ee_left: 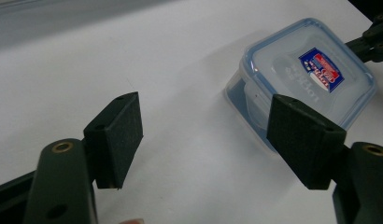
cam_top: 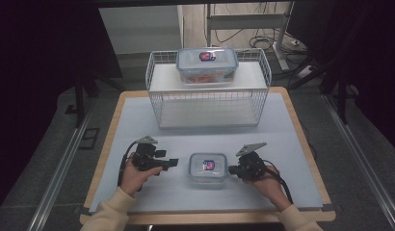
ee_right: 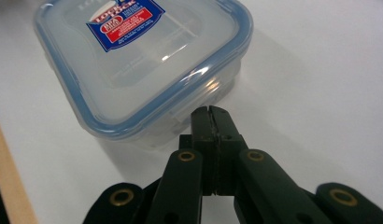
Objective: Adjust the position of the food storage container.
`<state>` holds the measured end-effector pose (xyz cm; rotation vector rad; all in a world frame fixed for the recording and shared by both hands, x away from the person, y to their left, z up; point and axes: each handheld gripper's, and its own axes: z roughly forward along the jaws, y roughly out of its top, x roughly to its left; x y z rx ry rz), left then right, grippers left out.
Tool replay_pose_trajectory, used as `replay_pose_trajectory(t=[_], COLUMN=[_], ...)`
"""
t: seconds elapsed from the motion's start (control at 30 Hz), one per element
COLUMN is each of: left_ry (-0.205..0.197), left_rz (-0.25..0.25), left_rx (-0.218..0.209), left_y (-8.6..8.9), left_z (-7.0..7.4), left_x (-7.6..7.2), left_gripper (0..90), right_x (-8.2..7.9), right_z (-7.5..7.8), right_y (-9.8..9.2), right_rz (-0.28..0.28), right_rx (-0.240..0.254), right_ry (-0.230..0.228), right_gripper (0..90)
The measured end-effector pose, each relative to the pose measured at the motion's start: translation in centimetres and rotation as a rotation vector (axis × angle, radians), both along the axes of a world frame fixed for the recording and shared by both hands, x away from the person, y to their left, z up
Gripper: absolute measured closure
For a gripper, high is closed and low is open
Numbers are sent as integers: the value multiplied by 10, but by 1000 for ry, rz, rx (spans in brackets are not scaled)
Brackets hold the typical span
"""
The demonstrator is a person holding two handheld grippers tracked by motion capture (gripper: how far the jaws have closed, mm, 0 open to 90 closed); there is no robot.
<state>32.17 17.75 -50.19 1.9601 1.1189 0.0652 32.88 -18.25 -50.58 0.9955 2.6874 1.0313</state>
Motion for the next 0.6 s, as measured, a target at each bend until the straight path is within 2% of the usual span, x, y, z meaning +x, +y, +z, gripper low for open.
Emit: replay_pose_trajectory(t=[0.33,0.6], left_ry=[2,-6], left_rz=[-2,-1], left_rx=[8,-5], left_y=[-1,0], left_z=[-2,2], left_x=[0,-5], left_gripper=[265,265], right_x=[6,0], right_z=[-3,11], right_y=[4,-16], right_rz=[-19,-52], right_rx=[21,77], right_ry=[1,-21], right_gripper=[898,897])
